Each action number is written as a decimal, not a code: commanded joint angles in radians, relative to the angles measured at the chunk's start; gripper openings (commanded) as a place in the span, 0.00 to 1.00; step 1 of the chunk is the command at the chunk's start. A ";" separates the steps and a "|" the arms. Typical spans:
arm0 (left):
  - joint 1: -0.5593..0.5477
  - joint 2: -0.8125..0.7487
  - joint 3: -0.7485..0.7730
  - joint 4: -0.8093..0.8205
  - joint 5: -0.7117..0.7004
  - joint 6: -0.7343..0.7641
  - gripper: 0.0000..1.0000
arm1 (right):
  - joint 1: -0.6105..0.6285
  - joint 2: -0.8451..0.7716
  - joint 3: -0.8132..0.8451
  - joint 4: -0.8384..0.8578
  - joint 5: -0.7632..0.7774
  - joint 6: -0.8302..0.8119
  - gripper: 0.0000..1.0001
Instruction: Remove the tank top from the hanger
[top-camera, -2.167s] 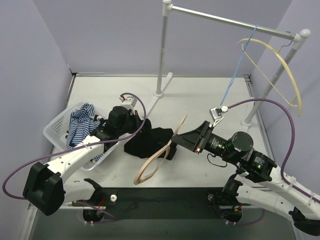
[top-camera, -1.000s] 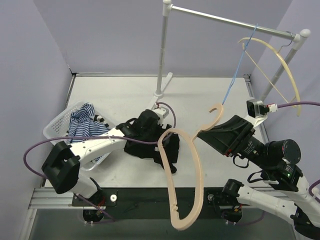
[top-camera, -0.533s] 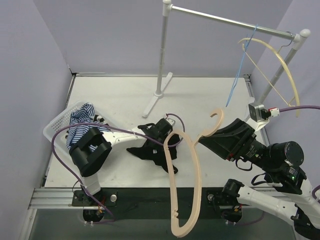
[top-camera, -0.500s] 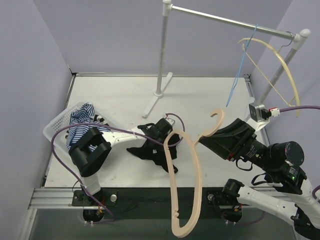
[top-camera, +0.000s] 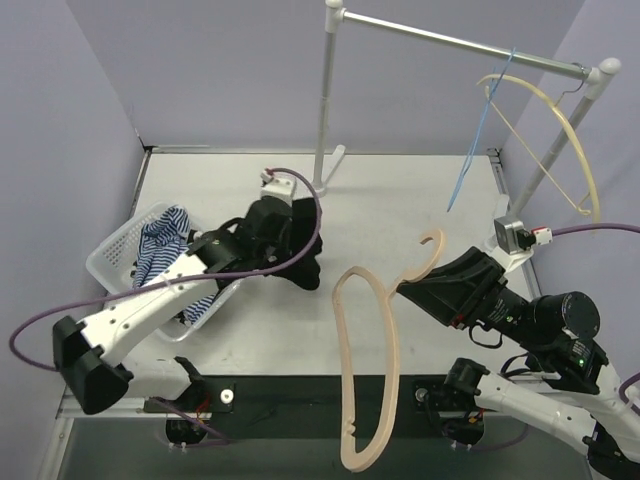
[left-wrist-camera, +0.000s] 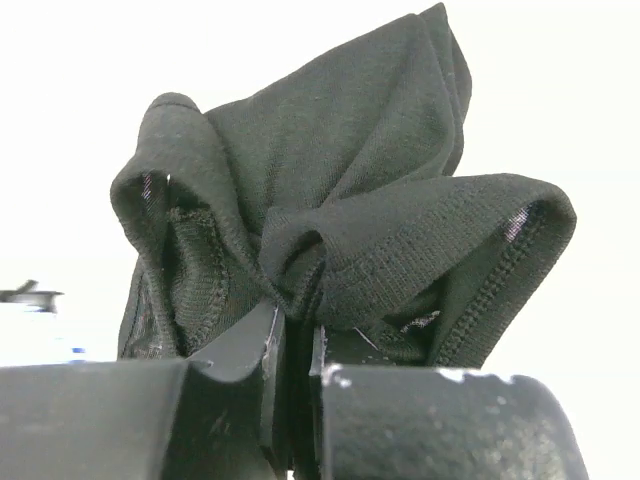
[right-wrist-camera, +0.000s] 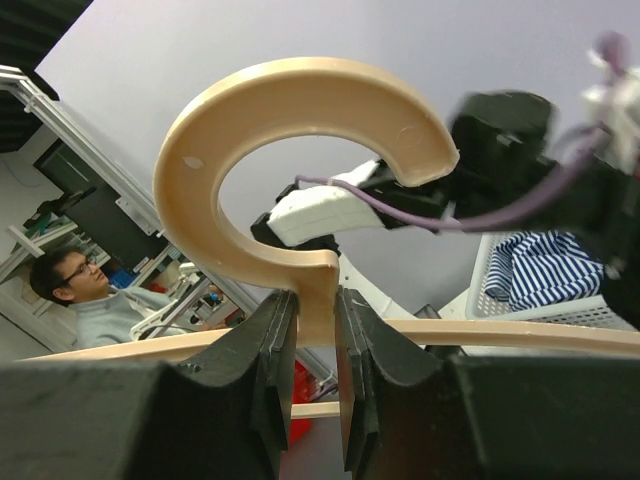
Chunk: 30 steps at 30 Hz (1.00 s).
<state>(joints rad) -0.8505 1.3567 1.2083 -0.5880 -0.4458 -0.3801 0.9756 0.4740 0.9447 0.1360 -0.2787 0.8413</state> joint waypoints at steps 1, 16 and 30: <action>0.097 -0.178 0.108 -0.100 -0.139 0.059 0.00 | -0.002 -0.028 0.006 0.086 0.024 -0.025 0.00; 0.712 -0.347 -0.092 -0.028 0.104 0.107 0.00 | 0.000 0.002 -0.026 0.102 0.022 0.005 0.00; 0.964 -0.224 -0.260 0.087 0.127 -0.083 0.60 | 0.000 0.044 -0.049 0.077 0.015 0.018 0.00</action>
<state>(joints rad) 0.1066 1.2060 0.8528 -0.5358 -0.2115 -0.3985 0.9756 0.4938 0.8997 0.1375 -0.2619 0.8429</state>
